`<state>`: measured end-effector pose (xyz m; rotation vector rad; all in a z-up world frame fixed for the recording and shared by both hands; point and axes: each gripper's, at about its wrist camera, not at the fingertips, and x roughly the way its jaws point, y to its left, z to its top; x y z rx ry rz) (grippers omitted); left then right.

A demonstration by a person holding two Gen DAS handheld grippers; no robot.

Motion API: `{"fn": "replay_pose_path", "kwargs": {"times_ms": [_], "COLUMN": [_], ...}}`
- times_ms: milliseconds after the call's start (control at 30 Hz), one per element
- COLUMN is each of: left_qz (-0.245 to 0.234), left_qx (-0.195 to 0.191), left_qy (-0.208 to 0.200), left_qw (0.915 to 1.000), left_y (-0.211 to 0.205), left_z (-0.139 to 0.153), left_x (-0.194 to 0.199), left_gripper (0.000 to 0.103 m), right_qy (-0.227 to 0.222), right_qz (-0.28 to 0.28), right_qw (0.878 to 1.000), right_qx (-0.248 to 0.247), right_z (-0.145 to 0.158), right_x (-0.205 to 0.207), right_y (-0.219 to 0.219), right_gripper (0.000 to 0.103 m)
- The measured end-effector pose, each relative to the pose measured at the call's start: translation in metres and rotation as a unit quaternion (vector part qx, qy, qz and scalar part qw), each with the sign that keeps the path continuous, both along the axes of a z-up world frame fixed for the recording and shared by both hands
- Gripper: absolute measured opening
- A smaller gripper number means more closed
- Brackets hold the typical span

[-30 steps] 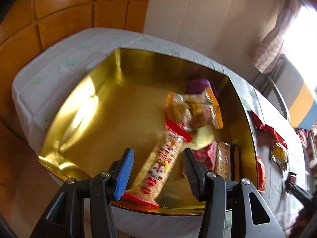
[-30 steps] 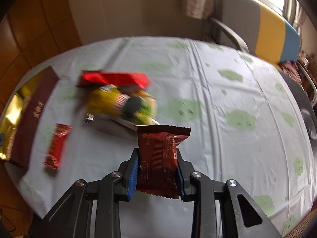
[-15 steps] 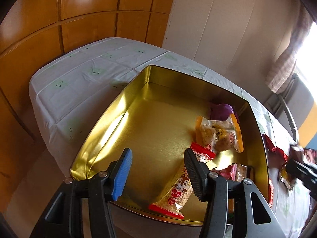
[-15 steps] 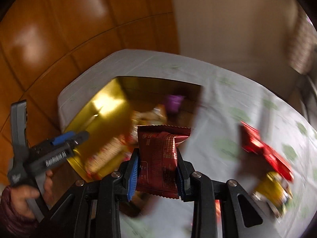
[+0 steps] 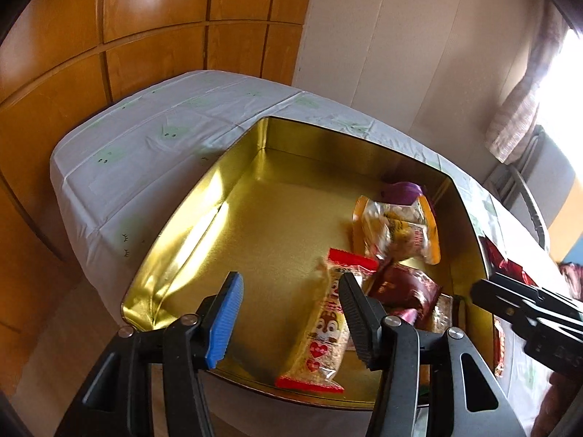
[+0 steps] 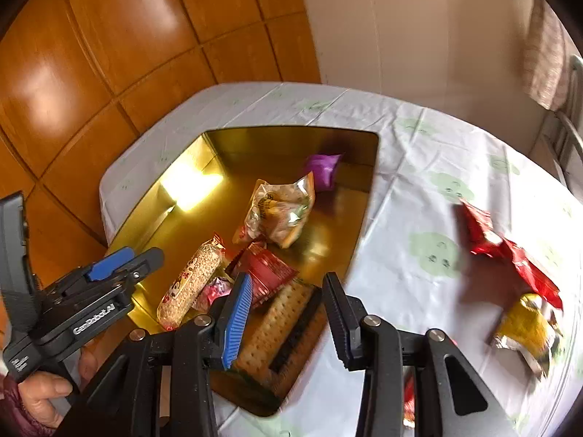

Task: Organize snacks
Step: 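Carry the dark red pouch into the tin and open the right gripper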

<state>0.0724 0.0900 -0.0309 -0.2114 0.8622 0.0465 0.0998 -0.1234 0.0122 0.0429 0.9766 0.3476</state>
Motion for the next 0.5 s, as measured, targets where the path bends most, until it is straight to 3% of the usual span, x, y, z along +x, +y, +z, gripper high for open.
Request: {"fn": "replay_pose_path", "kwargs": {"times_ms": [300,500], "left_qz": [-0.027,-0.060], "left_qx": [0.010,0.024], "left_qy": [-0.010,-0.018], "left_qw": [0.9995,0.9977], "left_y": [-0.021,-0.043], "left_z": [0.008,0.016], "left_x": [-0.013,-0.022], "left_gripper": [0.057,0.057], "right_qy": [-0.039,-0.036], "right_qz": [-0.025,-0.042], "right_qw": [0.999,0.997], "right_qx": [-0.022,-0.046], "right_z": [0.019,0.012], "right_x": [-0.029,-0.044], "right_y": [-0.030,-0.061], "right_gripper": [0.041,0.041]}}
